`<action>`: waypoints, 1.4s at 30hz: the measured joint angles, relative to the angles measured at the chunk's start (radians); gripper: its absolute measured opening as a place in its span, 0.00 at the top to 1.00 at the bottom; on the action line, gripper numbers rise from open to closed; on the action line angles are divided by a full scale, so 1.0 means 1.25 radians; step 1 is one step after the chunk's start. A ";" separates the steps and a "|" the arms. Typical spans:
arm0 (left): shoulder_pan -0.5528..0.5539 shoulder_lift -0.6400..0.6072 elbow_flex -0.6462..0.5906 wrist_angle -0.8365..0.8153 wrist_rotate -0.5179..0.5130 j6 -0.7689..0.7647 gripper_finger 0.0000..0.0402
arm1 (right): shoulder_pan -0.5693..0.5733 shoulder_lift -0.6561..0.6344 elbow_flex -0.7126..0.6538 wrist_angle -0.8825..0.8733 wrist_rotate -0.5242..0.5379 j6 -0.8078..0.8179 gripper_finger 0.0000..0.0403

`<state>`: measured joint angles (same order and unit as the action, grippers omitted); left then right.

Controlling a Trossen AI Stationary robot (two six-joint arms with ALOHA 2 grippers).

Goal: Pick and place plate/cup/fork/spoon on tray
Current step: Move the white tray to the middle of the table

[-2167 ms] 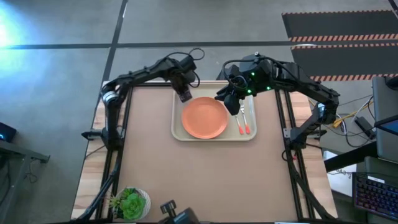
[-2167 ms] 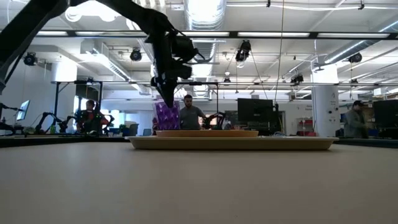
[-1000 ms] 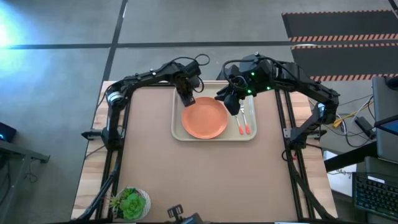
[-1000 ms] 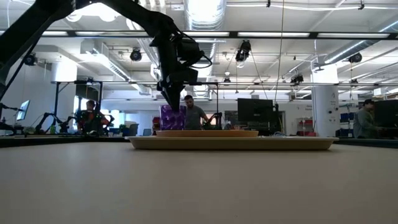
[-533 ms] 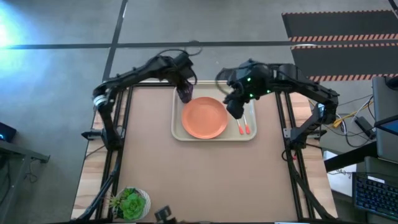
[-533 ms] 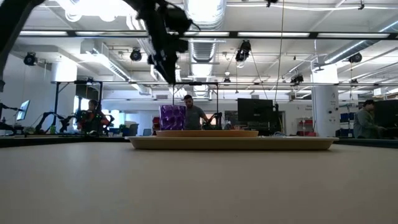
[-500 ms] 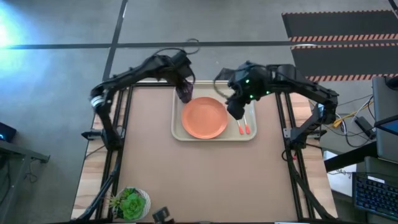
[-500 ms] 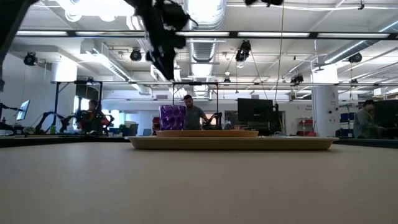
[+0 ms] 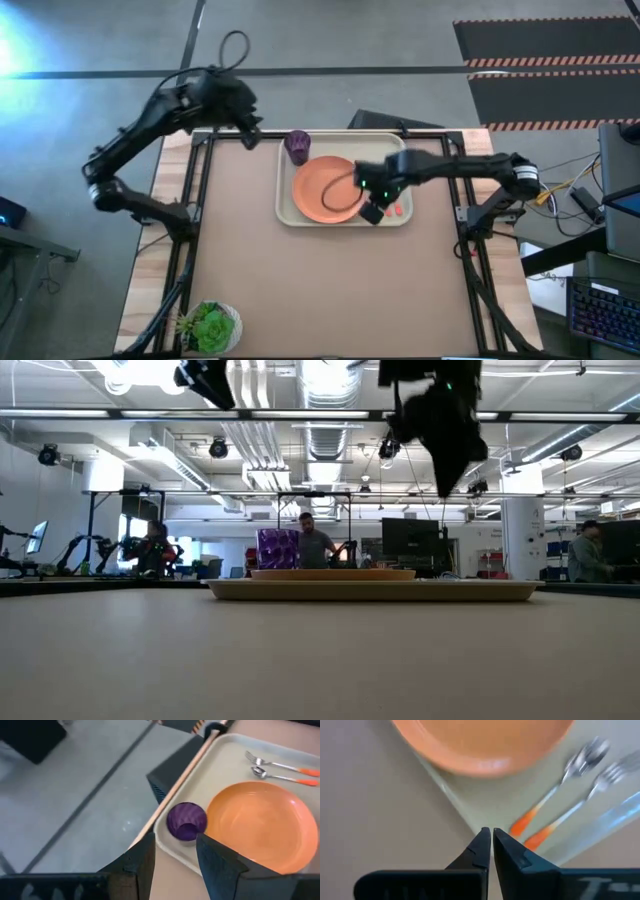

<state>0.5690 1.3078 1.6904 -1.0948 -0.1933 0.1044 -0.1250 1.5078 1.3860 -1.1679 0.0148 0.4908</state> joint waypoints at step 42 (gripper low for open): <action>-0.401 0.097 -0.669 0.414 -0.057 -0.470 1.00 | 0.072 -0.354 0.088 0.227 0.150 -0.063 0.97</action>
<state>0.0677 1.4290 0.8539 -0.5770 -0.2647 -0.4825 -0.0349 1.0649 1.4955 -0.8841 0.2017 0.4123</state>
